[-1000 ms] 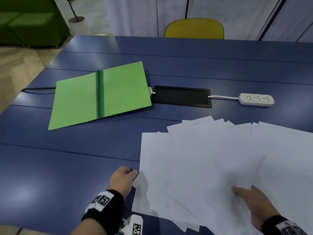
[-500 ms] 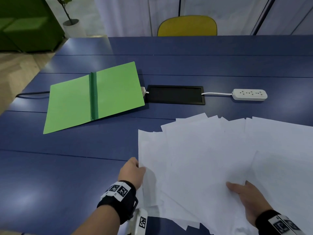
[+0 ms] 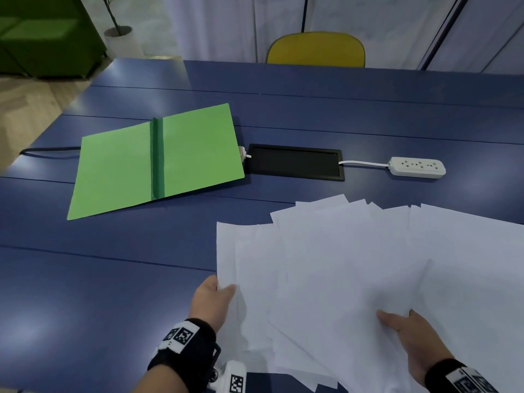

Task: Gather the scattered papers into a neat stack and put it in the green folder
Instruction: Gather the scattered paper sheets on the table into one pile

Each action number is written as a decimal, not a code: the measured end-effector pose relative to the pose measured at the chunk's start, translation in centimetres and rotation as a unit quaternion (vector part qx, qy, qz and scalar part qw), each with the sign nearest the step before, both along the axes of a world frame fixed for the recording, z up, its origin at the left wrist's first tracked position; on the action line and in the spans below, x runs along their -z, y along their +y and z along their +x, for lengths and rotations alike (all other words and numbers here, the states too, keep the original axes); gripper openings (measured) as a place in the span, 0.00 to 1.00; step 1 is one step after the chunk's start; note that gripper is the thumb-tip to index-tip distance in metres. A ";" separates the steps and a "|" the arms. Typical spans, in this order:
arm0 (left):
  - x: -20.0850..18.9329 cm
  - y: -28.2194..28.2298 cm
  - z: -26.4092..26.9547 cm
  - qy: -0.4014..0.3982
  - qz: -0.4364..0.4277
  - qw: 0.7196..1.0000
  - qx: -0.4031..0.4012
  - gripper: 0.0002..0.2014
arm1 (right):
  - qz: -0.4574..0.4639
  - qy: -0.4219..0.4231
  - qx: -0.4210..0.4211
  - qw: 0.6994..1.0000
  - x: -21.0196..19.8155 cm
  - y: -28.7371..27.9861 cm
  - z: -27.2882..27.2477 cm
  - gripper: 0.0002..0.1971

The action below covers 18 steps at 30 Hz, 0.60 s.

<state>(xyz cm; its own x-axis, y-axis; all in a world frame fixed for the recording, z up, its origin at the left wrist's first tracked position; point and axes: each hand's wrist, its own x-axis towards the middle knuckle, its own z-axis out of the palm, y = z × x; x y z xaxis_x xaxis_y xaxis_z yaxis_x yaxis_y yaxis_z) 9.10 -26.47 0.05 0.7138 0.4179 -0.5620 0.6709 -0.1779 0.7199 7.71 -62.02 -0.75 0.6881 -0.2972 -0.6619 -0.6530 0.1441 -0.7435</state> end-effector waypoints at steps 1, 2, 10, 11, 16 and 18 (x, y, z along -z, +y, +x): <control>-0.1 -0.3 0.0 -0.001 -0.038 0.999 -0.002 0.02 | -0.005 -0.001 0.002 1.000 0.1 0.1 0.0 0.05; -0.1 -0.7 -0.1 0.000 -0.053 0.999 0.007 0.03 | -0.009 0.000 0.003 1.000 0.1 0.1 0.1 0.05; -0.6 1.2 -0.7 -0.024 0.023 0.999 0.015 0.06 | -0.025 0.006 0.003 1.000 0.2 -0.2 0.1 0.07; -1.0 1.7 -0.7 -0.030 0.020 0.999 0.003 0.06 | -0.026 0.003 0.004 1.000 0.2 -0.2 0.0 0.07; -3.8 6.9 0.0 -0.078 0.104 0.990 -0.047 0.02 | -0.050 -0.013 -0.003 0.999 -0.1 0.6 0.0 0.07; -5.7 10.2 0.1 -0.112 0.164 0.977 -0.078 0.03 | -0.061 -0.018 -0.015 0.998 -0.3 1.3 0.1 0.06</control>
<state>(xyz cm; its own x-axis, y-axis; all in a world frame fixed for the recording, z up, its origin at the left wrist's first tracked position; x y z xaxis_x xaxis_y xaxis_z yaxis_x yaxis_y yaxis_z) 9.22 -16.25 5.77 0.7164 0.6633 -0.2165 0.5408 -0.3317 0.7730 7.85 -60.74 -0.40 0.7202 -0.3537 -0.5968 -0.6285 0.0317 -0.7772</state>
